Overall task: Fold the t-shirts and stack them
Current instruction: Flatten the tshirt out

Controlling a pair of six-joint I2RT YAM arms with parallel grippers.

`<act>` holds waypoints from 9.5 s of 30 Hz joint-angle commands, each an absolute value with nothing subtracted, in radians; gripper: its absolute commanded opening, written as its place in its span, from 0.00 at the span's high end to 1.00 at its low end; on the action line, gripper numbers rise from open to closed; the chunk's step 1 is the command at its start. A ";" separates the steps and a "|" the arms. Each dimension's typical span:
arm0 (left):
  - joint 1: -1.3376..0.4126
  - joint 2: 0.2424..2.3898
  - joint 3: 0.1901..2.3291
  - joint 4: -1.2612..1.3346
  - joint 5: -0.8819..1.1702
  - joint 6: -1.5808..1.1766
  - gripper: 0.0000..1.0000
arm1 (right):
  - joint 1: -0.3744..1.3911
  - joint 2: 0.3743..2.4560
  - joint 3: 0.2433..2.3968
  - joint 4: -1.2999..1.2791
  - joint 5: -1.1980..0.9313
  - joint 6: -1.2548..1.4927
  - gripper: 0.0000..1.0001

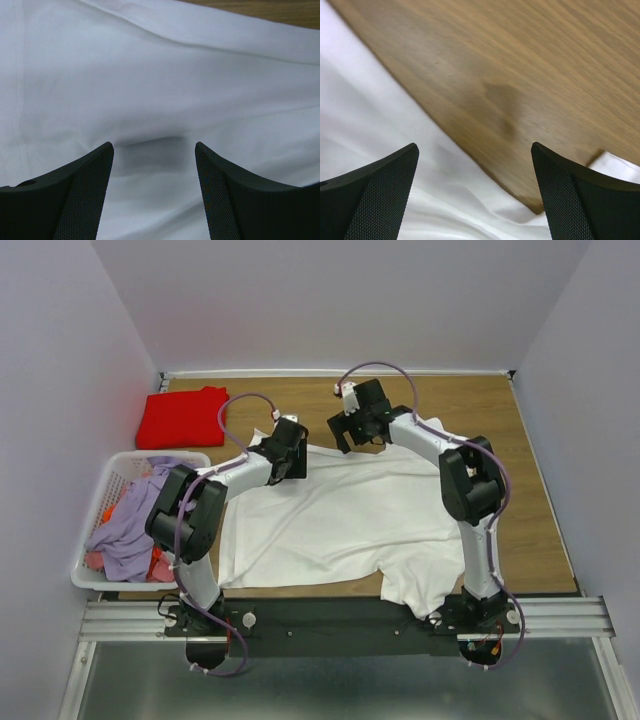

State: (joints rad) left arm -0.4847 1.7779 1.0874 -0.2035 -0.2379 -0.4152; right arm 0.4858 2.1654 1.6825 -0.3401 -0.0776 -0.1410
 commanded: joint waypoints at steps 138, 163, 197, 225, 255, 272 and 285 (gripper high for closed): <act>-0.232 1.631 1.034 -0.436 0.024 -0.379 0.36 | 0.037 1.727 1.108 -0.299 -0.324 0.391 0.30; -0.242 1.503 0.870 -0.523 0.057 -0.377 0.49 | 0.041 1.721 1.091 -0.296 -0.291 0.380 0.30; -0.247 1.537 0.861 -0.531 0.115 -0.371 0.74 | 0.040 1.740 1.081 -0.291 -0.296 0.385 0.30; -0.143 1.604 0.986 -0.538 -0.107 -0.382 0.98 | 0.038 1.776 1.022 -0.295 -0.078 0.408 0.30; -0.170 1.864 1.328 -0.443 -0.005 -0.403 0.51 | 0.040 1.782 1.020 -0.295 -0.121 0.387 0.30; -0.268 1.923 1.344 -0.387 -0.043 -0.423 0.70 | 0.038 1.816 1.012 -0.296 -0.057 0.390 0.30; -0.267 2.166 1.552 -0.449 -0.023 -0.420 0.74 | 0.034 1.930 1.092 -0.295 -0.014 0.397 0.30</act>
State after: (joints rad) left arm -0.2806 2.0926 1.5105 -0.3992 -0.0322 -0.4164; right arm 0.0376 1.8198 1.0962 -0.2550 -0.0921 0.3996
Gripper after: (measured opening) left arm 0.263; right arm 0.699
